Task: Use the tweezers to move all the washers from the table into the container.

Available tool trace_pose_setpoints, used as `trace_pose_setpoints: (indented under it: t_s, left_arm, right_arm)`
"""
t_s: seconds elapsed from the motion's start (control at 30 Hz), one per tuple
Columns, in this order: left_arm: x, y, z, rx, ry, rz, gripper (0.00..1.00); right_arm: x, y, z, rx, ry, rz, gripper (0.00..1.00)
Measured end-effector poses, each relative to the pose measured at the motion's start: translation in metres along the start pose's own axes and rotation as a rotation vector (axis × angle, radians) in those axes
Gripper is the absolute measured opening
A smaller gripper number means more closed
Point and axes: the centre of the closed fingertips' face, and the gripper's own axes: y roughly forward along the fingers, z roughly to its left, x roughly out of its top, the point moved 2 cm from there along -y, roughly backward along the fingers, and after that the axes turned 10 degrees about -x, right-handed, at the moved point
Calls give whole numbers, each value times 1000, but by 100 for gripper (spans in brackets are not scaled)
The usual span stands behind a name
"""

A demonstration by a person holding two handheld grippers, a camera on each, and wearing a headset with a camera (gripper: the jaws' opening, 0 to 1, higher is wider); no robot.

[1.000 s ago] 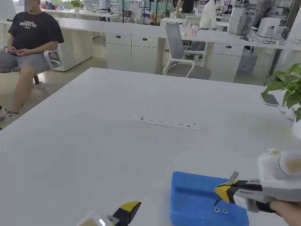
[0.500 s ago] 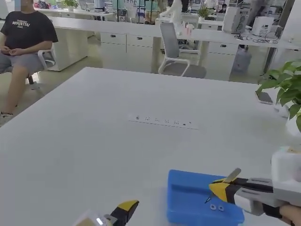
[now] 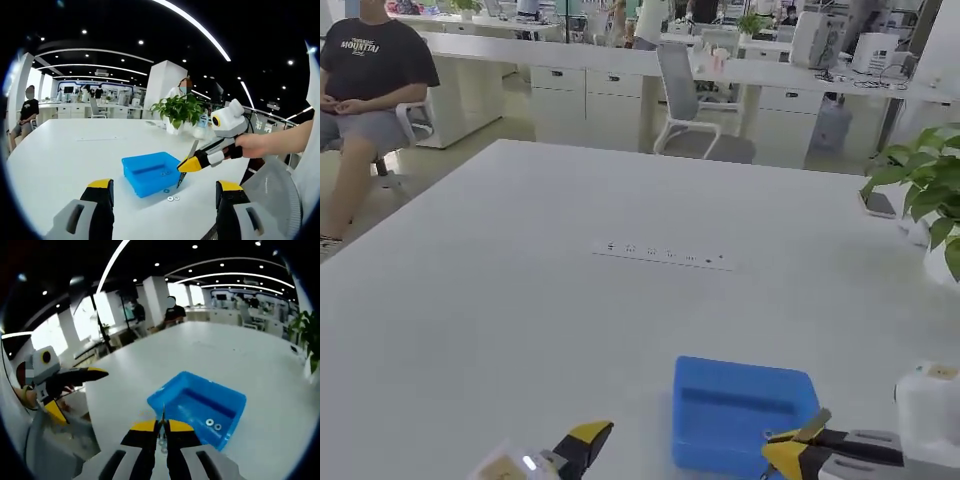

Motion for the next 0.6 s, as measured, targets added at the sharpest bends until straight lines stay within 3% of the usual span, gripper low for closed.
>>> trace_pose_setpoints:
  t_s: [0.33, 0.6]
  left_arm:
    - [0, 0, 0, 6, -2, 4, 86]
    - [2, 0, -1, 1, -16, -8, 86]
  right_arm:
    - [-23, 16, -2, 6, -6, 75, 4]
    - [-27, 19, -3, 11, -31, 106, 4]
